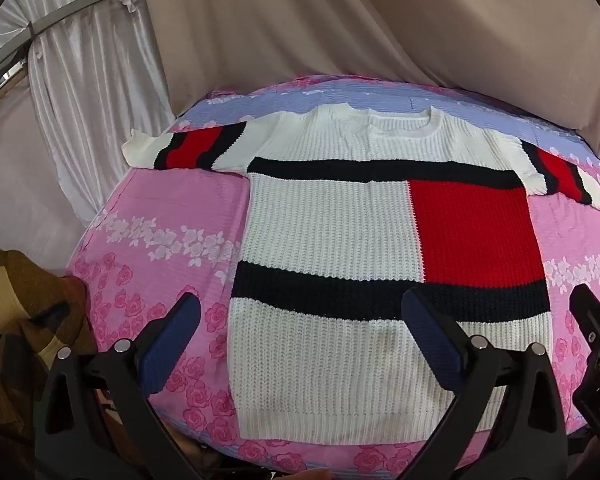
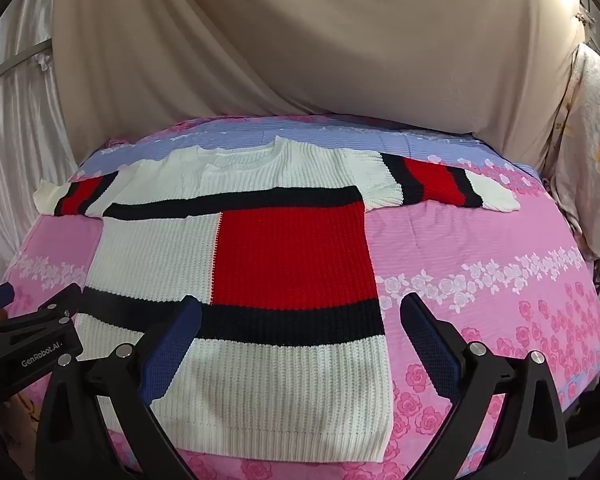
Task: Fold small clothes
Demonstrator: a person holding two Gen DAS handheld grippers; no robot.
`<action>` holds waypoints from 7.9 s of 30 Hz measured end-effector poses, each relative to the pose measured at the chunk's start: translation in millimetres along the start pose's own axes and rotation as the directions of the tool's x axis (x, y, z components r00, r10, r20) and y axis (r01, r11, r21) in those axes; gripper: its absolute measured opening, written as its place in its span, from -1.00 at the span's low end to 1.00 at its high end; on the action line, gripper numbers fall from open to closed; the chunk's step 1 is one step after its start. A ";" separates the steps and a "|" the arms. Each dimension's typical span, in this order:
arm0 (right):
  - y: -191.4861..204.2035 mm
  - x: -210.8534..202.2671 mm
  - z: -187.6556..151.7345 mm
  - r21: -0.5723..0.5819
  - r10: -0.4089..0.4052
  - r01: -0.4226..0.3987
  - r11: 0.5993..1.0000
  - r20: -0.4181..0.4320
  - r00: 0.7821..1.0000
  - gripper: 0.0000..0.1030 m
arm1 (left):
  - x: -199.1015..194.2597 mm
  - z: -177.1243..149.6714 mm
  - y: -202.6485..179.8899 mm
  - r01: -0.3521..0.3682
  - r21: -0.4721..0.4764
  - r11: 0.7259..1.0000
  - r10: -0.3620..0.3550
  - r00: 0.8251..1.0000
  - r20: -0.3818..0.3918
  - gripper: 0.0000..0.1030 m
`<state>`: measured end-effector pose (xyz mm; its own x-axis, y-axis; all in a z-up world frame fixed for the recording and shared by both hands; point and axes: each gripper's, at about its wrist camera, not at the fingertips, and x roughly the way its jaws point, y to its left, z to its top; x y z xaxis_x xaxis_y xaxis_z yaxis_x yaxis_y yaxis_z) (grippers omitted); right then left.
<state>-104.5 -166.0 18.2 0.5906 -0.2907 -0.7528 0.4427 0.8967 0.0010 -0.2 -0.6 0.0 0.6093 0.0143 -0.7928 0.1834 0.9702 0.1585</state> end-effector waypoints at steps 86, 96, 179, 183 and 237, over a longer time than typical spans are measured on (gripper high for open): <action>1.5 10.0 13.1 -0.031 0.017 -0.017 0.999 -0.006 1.000 0.90 | 3.8 0.2 -0.4 0.016 -0.005 1.000 -0.016 1.000 -0.003 0.91; 1.7 11.3 13.3 -0.030 0.017 -0.017 0.999 -0.007 1.000 0.90 | 3.4 -0.7 -1.9 0.014 -0.004 1.000 -0.014 1.000 -0.005 0.91; -150.1 167.3 234.1 0.130 0.542 -0.574 0.809 0.216 0.812 -0.90 | 74.4 44.0 10.4 0.024 -0.310 0.950 -0.046 0.997 -0.065 0.91; 2.0 187.3 219.6 -0.034 0.664 -0.663 0.748 0.032 0.747 -0.78 | 76.4 43.0 42.8 0.034 -0.335 0.942 -0.056 0.997 -0.056 0.91; -42.2 141.6 27.5 0.103 0.201 -0.184 0.978 -0.184 0.962 -0.30 | 269.7 137.9 270.1 0.065 -0.649 0.758 -0.125 0.991 -0.048 0.09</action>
<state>-21.0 -254.2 -70.4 0.5331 -0.0386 -0.8452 0.3932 0.8958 0.2071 320.0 231.9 -89.9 0.5438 -0.0958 -0.8337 -0.3223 0.8934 -0.3129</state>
